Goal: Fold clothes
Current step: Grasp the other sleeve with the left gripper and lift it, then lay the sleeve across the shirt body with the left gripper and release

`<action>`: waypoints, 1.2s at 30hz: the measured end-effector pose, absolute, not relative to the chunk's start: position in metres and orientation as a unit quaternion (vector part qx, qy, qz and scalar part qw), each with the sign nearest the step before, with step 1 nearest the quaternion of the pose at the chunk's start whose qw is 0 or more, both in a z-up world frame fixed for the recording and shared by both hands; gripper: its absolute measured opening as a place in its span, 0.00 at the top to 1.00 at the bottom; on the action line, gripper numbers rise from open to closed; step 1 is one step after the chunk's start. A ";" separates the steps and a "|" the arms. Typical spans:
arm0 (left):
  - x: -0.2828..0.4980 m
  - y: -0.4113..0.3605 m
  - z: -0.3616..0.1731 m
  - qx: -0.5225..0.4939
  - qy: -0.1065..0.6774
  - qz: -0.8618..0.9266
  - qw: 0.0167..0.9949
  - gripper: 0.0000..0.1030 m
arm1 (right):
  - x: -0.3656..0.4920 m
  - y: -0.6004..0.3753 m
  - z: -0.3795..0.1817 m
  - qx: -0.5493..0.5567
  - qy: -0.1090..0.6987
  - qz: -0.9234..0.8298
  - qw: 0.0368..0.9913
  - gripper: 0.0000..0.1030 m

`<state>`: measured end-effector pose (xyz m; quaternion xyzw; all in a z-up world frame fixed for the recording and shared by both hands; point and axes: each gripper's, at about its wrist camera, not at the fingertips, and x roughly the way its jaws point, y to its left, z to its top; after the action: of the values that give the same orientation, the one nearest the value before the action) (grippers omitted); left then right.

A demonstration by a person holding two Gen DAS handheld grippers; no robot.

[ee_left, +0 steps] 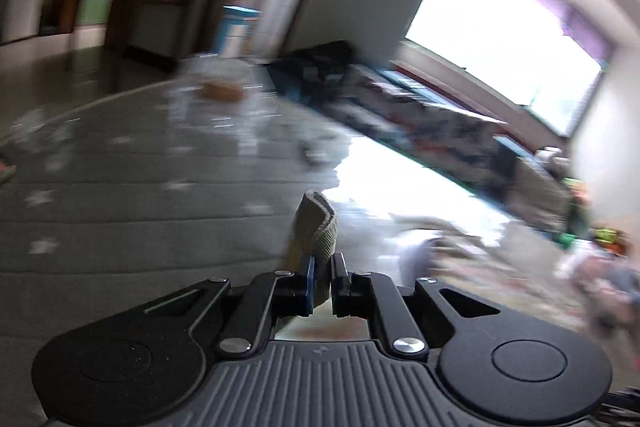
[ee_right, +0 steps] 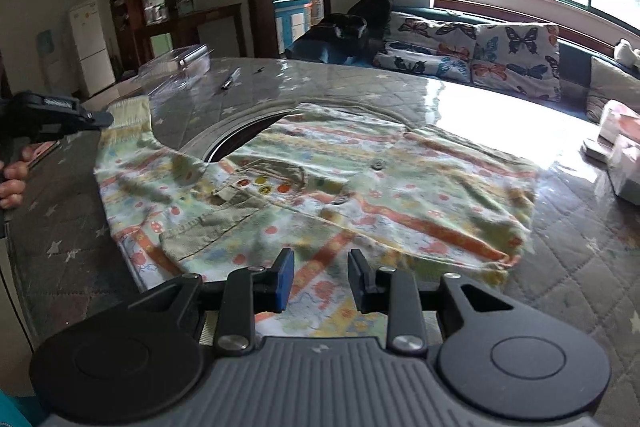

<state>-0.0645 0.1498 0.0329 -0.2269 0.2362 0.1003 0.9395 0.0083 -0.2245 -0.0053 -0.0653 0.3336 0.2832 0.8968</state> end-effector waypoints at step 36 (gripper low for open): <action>-0.032 -0.003 0.023 -0.162 0.321 -0.186 0.914 0.68 | 0.022 -0.273 -0.018 0.030 0.363 0.224 0.904 0.72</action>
<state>-0.0315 -0.0032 0.0228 -0.1617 0.3214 -0.1857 0.9144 0.0221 -0.2726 -0.0182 0.0301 0.3633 0.2245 0.9037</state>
